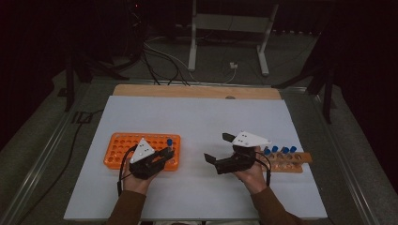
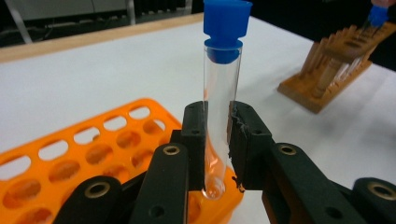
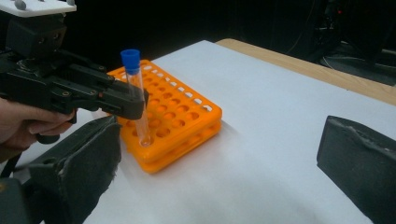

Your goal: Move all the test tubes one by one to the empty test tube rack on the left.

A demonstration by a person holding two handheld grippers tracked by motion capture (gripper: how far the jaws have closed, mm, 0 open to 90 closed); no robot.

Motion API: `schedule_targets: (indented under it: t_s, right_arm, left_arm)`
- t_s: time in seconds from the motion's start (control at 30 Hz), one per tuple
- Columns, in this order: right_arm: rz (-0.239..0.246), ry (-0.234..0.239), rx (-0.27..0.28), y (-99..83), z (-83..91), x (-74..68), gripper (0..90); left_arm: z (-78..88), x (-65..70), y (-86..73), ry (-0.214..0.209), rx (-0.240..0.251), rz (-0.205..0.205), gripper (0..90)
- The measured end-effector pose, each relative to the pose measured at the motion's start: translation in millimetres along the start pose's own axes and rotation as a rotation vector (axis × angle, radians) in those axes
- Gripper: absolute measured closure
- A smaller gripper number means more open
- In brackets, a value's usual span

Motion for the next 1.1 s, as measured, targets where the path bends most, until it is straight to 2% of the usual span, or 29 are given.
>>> schedule_targets:
  t_s: [0.1, 0.2, 0.33, 0.47, 0.57, 0.93, 1.1]
  right_arm:
    - [-0.003, -0.001, -0.008, -4.1, -0.2, 1.0, 0.0]
    - [-0.003, -0.003, -0.016, -7.1, -1.2, 1.5, 0.0]
    - [0.0, 0.001, -0.021, -7.9, -2.8, 0.1, 0.0]
    - [0.007, 0.0, -0.025, -8.9, -3.7, -0.2, 0.0]
    - [0.006, 0.0, -0.026, -9.3, -3.9, 0.0, 0.0]
    - [0.01, 0.005, -0.03, -10.7, -5.6, -1.3, 0.0]
    - [0.009, 0.006, -0.032, -10.7, -6.2, -1.8, 0.0]
  left_arm:
    - [-3.6, 1.4, -6.0, 0.005, -0.039, -0.007, 77.5]
    - [-9.1, 3.0, -11.4, 0.024, -0.091, -0.042, 77.5]
    - [-12.8, 4.8, -12.9, 0.036, -0.114, -0.072, 77.6]
    - [-14.7, 4.6, -15.1, 0.05, -0.138, -0.086, 77.8]
    - [-18.6, 5.8, -18.6, 0.067, -0.178, -0.108, 77.8]
    - [-18.2, 5.8, -18.9, 0.063, -0.177, -0.094, 77.4]
    - [-16.6, 7.6, -16.3, 0.053, -0.156, -0.089, 66.5]
Point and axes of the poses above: each handheld gripper's, and its own axes: z roughly backward along the jaws, y roughly out of its top, x roughly to its right, the point moved 8 cm from there along -z, roughly forward along the jaws, and after that the axes turned 13 degrees about -x, right-handed, at the moved point
